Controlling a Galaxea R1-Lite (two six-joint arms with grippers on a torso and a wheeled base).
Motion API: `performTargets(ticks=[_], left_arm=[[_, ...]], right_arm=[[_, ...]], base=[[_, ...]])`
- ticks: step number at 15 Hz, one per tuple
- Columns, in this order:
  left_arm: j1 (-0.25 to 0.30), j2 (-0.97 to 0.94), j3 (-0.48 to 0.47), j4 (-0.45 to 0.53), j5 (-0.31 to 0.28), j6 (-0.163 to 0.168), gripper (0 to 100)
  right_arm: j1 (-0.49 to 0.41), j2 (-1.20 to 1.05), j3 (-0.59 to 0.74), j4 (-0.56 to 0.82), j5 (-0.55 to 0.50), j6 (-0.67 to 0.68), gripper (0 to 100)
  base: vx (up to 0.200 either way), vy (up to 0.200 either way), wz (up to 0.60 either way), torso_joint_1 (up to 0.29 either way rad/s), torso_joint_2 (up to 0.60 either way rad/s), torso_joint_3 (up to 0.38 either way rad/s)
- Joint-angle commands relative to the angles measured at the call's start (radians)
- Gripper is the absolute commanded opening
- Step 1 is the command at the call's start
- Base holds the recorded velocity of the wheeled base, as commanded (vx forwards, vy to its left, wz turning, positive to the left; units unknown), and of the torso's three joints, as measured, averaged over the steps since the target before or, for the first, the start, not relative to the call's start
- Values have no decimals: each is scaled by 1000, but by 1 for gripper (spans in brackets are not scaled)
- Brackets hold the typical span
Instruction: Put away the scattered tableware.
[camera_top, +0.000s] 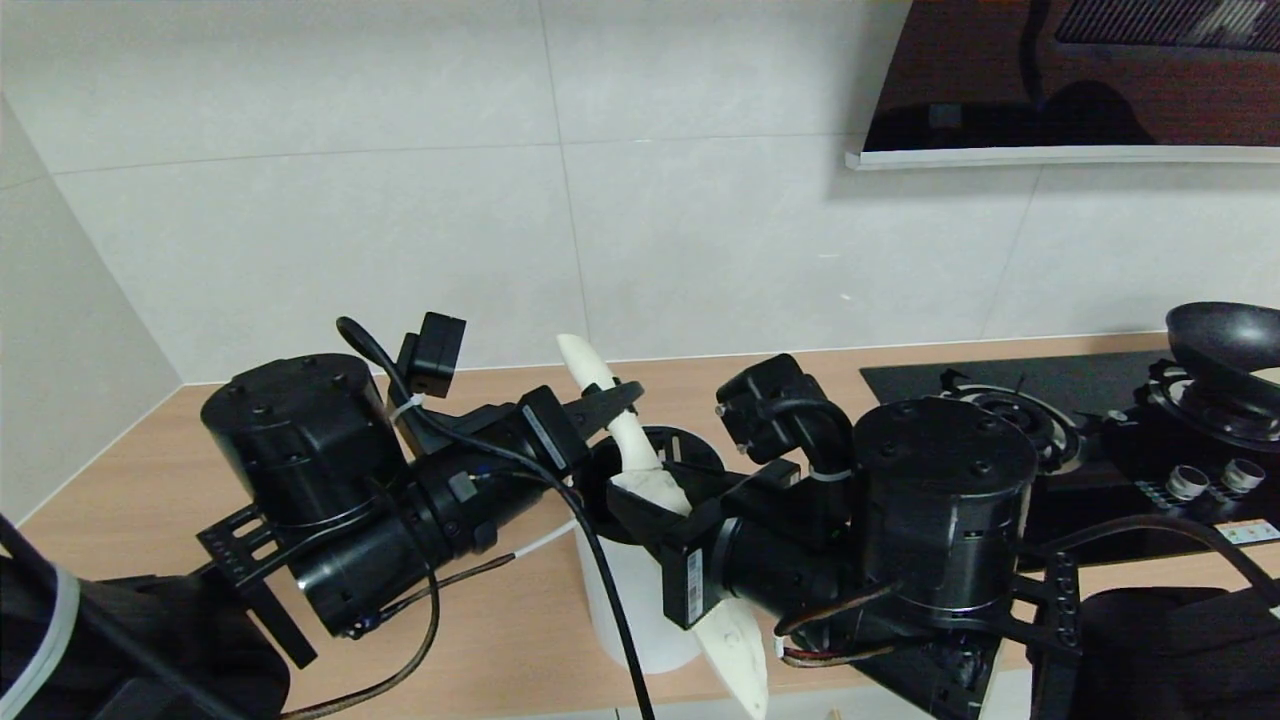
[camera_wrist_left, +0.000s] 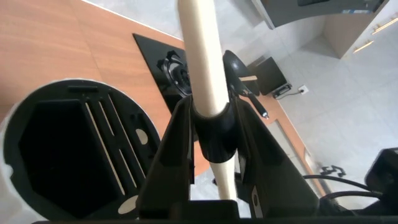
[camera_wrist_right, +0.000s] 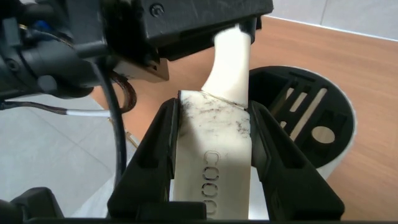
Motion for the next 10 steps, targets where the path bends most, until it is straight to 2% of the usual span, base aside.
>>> performTargets(ticks=[1, 8, 9, 10], left_arm=[[-1, -2, -1, 0, 0, 0, 0], [-1, -2, -1, 0, 0, 0, 0], [-1, -2, -1, 0, 0, -1, 0], [-1, -2, -1, 0, 0, -1, 0]], right_arm=[[0, -1, 0, -1, -1, 2, 0], [0, -1, 0, -1, -5, 0, 0], [0, -1, 0, -1, -5, 0, 100], [0, -1, 0, -1, -5, 0, 100]], base=[[0, 0, 0, 0, 0, 0], [0, 0, 0, 0, 0, 0], [0, 0, 0, 0, 0, 0], [0, 0, 0, 0, 0, 0]])
